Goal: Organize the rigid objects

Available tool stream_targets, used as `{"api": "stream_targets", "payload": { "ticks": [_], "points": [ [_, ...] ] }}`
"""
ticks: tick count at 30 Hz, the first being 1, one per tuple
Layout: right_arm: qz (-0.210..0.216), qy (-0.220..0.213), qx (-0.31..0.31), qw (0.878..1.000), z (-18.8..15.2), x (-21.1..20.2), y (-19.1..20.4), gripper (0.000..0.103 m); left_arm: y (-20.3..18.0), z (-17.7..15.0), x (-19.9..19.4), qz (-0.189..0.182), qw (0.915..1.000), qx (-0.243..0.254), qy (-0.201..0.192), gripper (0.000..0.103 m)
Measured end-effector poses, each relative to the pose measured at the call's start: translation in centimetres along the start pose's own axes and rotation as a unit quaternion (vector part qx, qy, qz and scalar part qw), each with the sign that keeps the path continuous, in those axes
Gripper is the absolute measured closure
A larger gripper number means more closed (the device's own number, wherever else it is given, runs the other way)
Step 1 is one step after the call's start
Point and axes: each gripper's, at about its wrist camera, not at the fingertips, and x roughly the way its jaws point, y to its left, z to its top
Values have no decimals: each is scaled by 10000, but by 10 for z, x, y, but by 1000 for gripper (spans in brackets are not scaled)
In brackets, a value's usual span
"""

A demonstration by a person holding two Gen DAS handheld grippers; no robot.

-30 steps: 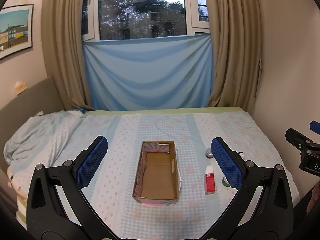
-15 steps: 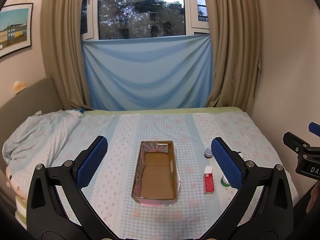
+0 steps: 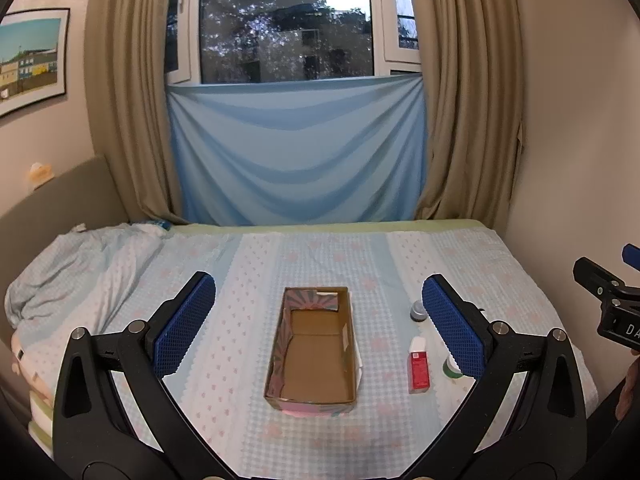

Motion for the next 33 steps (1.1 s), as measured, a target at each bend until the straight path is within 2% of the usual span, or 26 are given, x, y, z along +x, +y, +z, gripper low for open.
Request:
{"api": "stream_targets", "payload": {
  "ticks": [11, 15, 21, 25, 29, 33],
  "points": [
    [242, 2, 169, 9996, 2, -1, -8, 0, -3, 1, 2, -46, 10000, 17, 30, 1],
    [241, 47, 141, 9996, 3, 0, -9, 0, -4, 1, 5, -139, 9998, -21, 167, 1],
    [239, 356, 135, 9990, 7, 18, -18, 0, 0, -2, 32, -148, 9966, -98, 808, 1],
    [234, 619, 59, 9978, -4, 47, -18, 0, 12, -19, 65, -157, 9922, -153, 1225, 1],
    [115, 1052, 122, 9943, -19, 87, -11, 0, 36, -47, 117, -233, 9827, -303, 1812, 1],
    [59, 1533, 433, 9872, -37, 128, -4, 0, 64, -82, 177, -351, 9681, -411, 2448, 1]
  ]
}}
